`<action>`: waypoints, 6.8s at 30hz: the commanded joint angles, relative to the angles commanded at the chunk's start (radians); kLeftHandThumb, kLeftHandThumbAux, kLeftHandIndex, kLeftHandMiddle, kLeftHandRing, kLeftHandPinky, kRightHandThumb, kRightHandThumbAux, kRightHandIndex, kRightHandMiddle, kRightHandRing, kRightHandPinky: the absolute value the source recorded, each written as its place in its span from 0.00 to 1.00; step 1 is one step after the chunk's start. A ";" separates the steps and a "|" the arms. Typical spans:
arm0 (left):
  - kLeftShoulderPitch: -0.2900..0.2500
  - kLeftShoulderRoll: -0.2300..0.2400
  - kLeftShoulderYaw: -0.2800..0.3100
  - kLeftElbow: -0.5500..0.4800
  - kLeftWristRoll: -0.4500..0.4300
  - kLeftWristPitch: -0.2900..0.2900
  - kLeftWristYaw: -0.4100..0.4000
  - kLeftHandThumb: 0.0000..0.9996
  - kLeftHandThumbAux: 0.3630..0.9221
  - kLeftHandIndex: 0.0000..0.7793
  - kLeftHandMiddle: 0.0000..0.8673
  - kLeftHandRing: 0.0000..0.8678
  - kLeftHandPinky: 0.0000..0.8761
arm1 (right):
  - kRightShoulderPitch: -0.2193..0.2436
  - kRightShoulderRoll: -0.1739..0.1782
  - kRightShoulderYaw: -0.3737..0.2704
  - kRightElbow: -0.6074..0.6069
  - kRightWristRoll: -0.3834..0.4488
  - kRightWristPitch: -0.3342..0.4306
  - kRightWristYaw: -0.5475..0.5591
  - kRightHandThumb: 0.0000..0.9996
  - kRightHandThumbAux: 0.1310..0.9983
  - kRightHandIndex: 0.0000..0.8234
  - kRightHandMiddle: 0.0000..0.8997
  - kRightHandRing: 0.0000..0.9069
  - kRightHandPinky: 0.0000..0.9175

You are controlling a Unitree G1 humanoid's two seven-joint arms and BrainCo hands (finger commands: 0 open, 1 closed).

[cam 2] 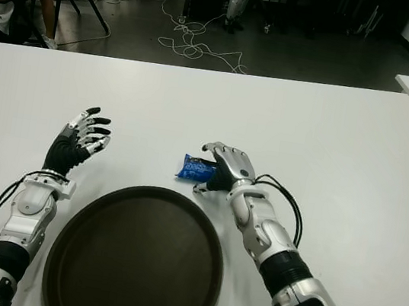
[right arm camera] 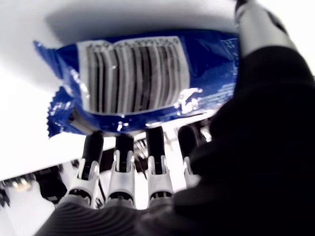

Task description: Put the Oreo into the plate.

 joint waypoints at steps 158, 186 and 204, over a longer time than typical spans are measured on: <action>0.057 -0.008 -0.009 -0.117 0.003 0.077 0.016 0.44 0.68 0.18 0.30 0.33 0.37 | 0.119 0.008 -0.265 -0.229 0.241 -0.444 -0.146 0.69 0.69 0.53 0.84 0.85 0.84; 0.035 -0.004 0.005 -0.060 0.002 0.042 0.018 0.43 0.64 0.18 0.31 0.35 0.39 | 0.242 -0.072 -0.116 -0.514 0.263 -0.559 0.187 0.69 0.69 0.53 0.86 0.86 0.85; 0.027 -0.002 0.004 -0.045 0.020 0.032 0.039 0.44 0.61 0.19 0.32 0.37 0.41 | 0.194 -0.172 -0.080 -0.576 0.561 -0.547 0.708 0.70 0.69 0.53 0.88 0.89 0.87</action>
